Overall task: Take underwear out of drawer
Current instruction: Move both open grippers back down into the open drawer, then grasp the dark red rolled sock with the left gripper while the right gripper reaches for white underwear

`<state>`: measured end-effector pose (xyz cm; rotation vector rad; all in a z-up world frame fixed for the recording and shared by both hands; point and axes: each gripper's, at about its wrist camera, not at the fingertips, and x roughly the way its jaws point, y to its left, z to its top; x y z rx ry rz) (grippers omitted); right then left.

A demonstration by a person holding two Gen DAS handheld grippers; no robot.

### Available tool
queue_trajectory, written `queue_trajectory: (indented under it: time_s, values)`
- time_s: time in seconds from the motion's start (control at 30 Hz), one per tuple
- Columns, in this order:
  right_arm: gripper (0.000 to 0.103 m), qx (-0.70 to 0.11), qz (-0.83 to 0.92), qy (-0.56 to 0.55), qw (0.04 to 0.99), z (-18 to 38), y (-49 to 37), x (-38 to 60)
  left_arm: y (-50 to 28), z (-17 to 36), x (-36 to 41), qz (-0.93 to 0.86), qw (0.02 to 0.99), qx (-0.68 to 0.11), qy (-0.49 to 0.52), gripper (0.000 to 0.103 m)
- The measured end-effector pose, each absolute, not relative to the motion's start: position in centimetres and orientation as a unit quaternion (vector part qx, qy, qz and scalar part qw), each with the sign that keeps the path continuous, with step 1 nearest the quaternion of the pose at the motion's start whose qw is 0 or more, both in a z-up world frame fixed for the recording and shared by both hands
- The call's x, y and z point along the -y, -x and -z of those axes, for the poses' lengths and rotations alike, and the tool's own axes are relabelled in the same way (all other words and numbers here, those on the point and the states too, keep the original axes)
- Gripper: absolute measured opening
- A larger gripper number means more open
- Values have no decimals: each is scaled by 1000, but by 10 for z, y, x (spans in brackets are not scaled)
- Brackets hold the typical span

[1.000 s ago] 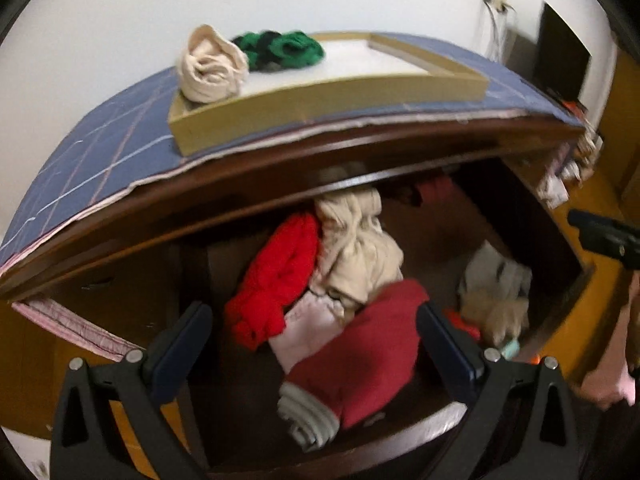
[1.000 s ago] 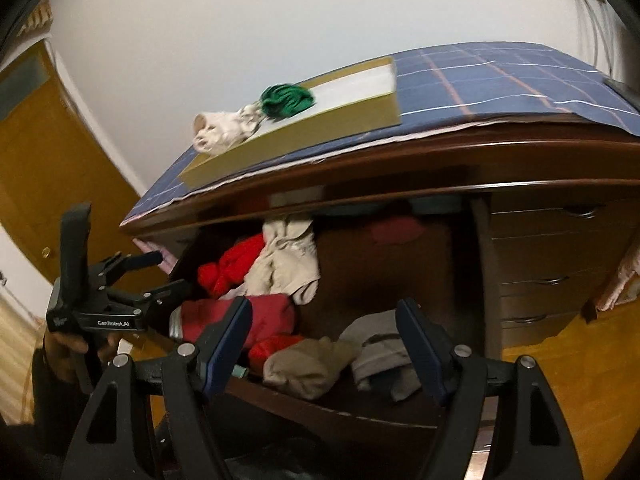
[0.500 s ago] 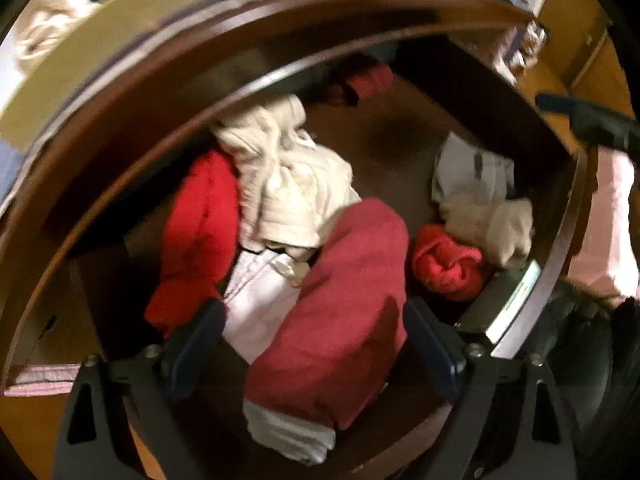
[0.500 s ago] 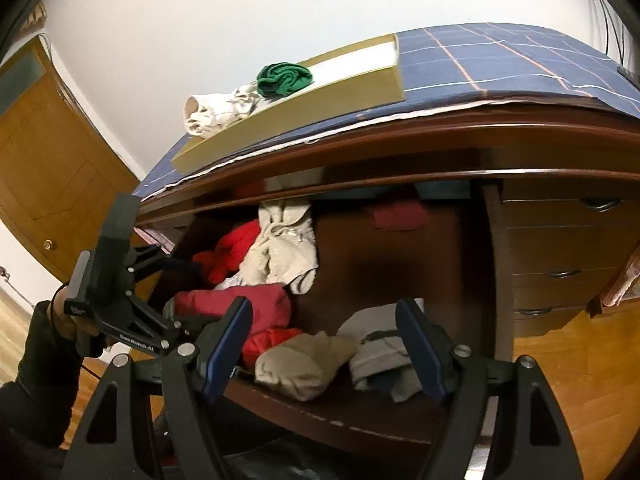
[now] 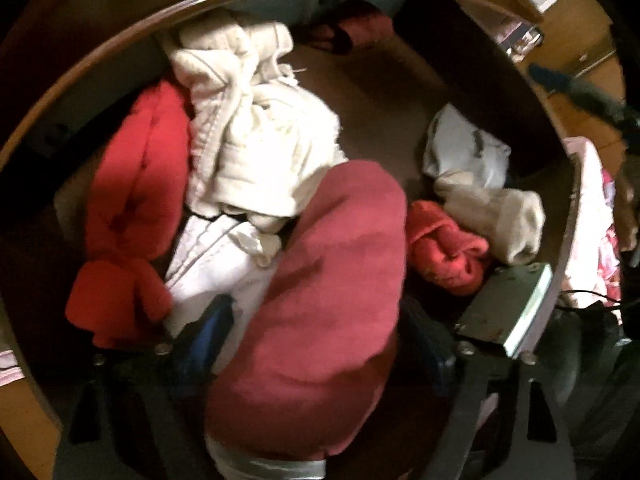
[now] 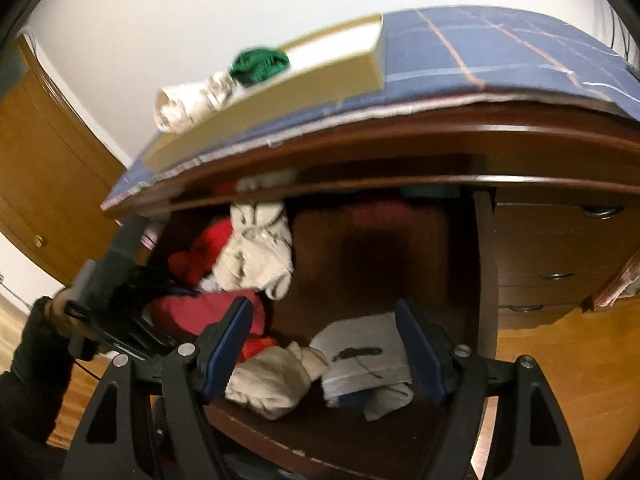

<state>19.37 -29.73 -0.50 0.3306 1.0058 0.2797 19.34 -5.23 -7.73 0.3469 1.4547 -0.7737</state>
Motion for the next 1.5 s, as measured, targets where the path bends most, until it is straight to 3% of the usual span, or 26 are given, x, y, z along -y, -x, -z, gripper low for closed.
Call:
queue_trajectory:
  time_s: [0.07, 0.1, 0.33, 0.73, 0.93, 1.1, 1.27, 1.5]
  values:
    - [69, -497, -127, -149, 846, 14, -199, 293, -194, 76, 48, 332, 679, -638, -146, 53]
    - [69, -506, -127, -150, 840, 20, -201, 291, -194, 78, 43, 325, 683, -636, -155, 47]
    - [69, -557, -126, -141, 808, 44, -214, 275, -191, 70, 25, 317, 710, -616, -126, 36]
    - [69, -618, -110, -92, 773, 76, -229, 261, -173, -7, -32, 333, 790, -514, 31, 36]
    - [69, -647, -93, -61, 754, 85, -231, 251, -168, -41, -48, 328, 816, -474, 50, 36]
    - [69, -660, -80, -56, 745, 88, -230, 247, -169, -45, -26, 341, 821, -453, 73, 36]
    - [69, -579, -122, -172, 787, 48, -230, 266, -172, -39, -18, 344, 816, -455, 89, 36]
    - [69, -558, -130, -191, 797, 38, -223, 270, -174, -10, 6, 356, 798, -483, 59, 39]
